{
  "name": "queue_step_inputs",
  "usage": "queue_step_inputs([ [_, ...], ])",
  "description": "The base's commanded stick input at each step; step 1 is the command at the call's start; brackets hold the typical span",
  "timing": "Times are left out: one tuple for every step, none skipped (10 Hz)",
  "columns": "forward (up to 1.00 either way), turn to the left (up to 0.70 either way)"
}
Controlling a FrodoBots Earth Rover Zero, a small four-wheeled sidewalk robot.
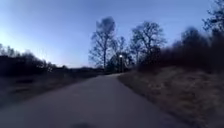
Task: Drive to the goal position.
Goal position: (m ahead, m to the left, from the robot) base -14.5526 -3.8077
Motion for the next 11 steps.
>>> queue_step_inputs([
  [1.0, 0.0],
  [1.0, 0.0],
  [1.0, 0.0],
  [1.0, 0.0],
  [1.0, 0.08],
  [1.0, 0.26],
  [1.0, 0.4],
  [1.0, 0.4],
  [1.0, 0.0],
  [1.0, 0.0],
  [1.0, 0.0],
])
